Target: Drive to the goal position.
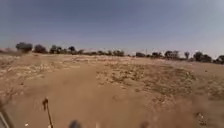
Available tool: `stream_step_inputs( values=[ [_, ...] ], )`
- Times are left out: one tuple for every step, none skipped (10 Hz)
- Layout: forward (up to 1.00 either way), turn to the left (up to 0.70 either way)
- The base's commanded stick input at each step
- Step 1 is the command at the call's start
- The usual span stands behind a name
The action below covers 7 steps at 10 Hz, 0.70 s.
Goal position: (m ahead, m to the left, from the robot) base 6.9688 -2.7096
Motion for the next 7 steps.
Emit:
stream_step_inputs(
  values=[
    [0.5,0.0],
    [0.5,0.0],
    [0.5,0.0],
    [0.5,0.0],
    [0.5,0.0],
    [0.5,0.0],
    [0.5,0.0]
  ],
)
